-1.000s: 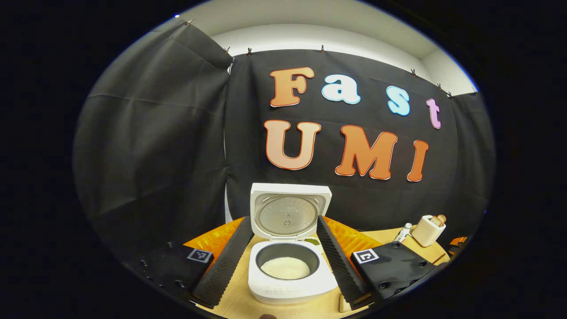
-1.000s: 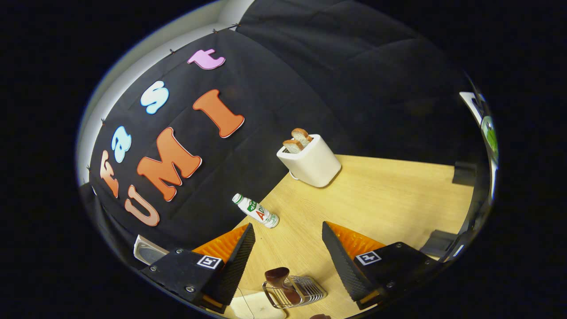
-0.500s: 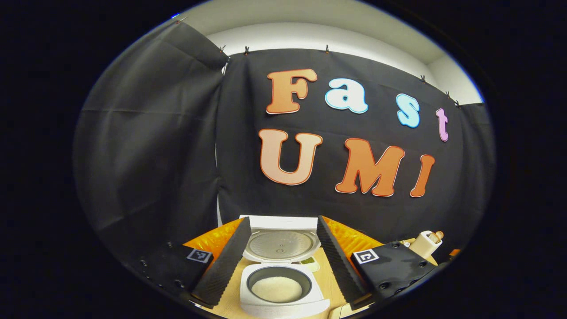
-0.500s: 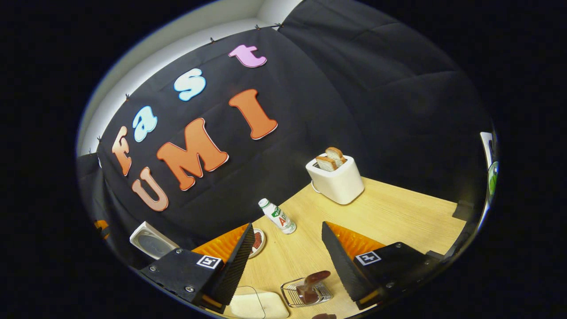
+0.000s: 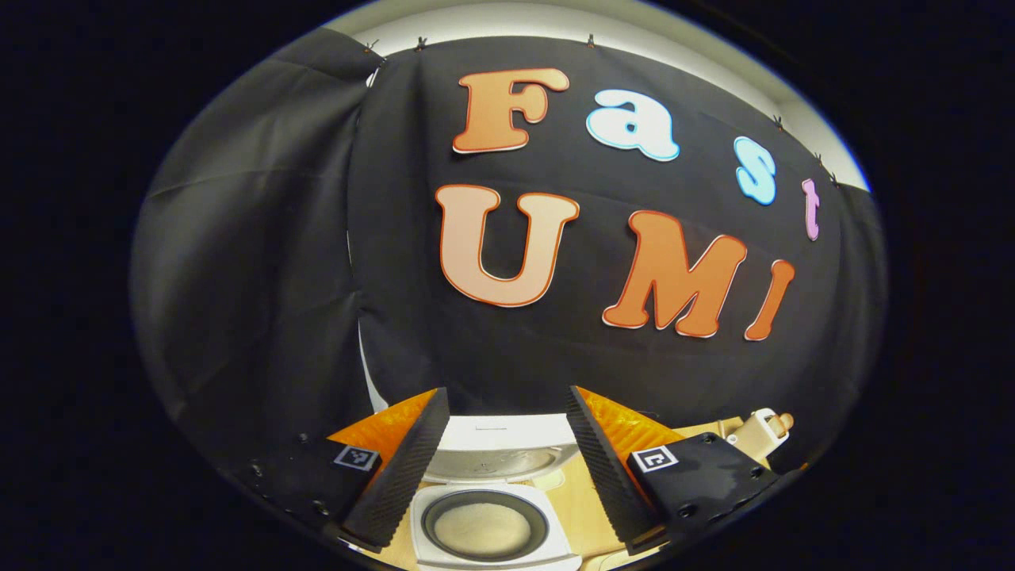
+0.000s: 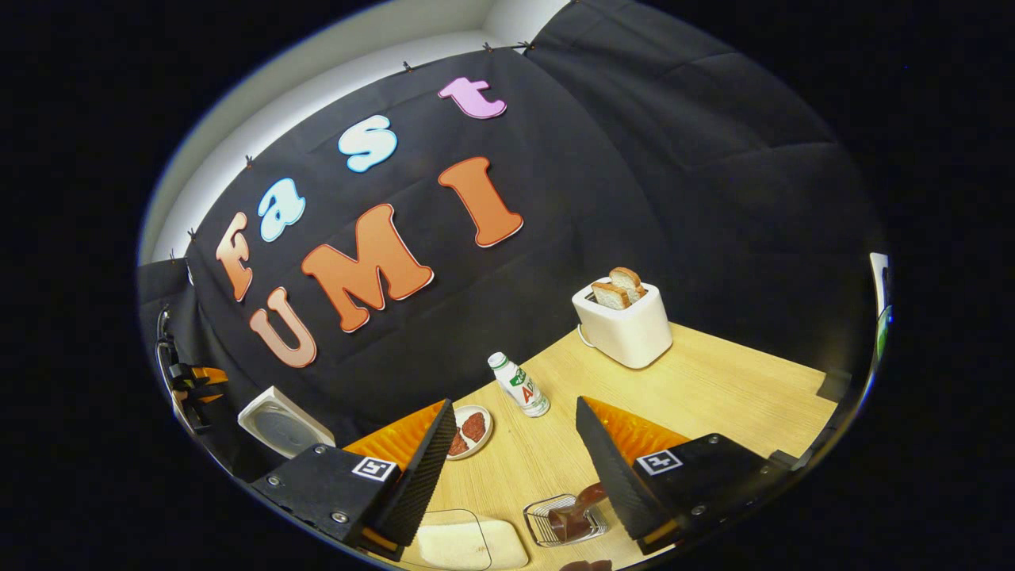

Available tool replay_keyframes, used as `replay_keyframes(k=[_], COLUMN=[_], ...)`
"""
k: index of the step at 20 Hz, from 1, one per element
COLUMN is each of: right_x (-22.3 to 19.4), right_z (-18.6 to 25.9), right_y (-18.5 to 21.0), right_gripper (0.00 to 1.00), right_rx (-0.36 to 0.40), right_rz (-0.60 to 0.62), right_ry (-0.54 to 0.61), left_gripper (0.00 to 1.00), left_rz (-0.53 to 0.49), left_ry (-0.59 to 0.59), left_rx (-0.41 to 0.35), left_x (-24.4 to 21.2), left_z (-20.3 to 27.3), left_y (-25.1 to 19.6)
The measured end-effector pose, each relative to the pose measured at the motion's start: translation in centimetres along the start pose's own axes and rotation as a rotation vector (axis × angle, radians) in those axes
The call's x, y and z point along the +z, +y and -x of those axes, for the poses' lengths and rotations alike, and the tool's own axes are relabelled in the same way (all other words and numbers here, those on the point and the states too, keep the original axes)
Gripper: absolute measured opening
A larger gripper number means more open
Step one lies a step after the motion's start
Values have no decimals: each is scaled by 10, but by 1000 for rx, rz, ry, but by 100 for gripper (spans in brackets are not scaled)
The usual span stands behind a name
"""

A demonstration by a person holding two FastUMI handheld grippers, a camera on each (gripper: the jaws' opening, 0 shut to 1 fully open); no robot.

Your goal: Close the left gripper, press the button to open the rice cooker; take a wooden spoon from the chopstick holder with the right hand, scoop a spoonful of rice and pour it into the rice cooker, then put the wooden spoon back into the chopstick holder.

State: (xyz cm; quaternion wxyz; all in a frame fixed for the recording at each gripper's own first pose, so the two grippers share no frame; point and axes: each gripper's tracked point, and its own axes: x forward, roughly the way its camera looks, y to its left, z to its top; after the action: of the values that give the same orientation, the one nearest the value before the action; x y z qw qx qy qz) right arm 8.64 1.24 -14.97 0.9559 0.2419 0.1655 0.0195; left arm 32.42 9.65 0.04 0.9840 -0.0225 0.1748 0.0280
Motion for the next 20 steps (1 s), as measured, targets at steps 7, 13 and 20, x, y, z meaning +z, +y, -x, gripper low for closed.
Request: replay_keyframes(k=[7,13,20], right_x=[13,18,22], right_z=[10,12,5], right_y=[-6,-4,4], right_gripper=[94,94,94], right_rx=[-30,-14,44], right_rz=[15,-1,23], right_ry=[-24,-19,6], left_gripper=[100,100,100], left_rz=[-11,-20,-6], left_ry=[173,217,215], left_rx=[4,20,13], left_x=[-37,-50,-78], left_z=[-61,-61,-13], left_y=[0,4,-5])
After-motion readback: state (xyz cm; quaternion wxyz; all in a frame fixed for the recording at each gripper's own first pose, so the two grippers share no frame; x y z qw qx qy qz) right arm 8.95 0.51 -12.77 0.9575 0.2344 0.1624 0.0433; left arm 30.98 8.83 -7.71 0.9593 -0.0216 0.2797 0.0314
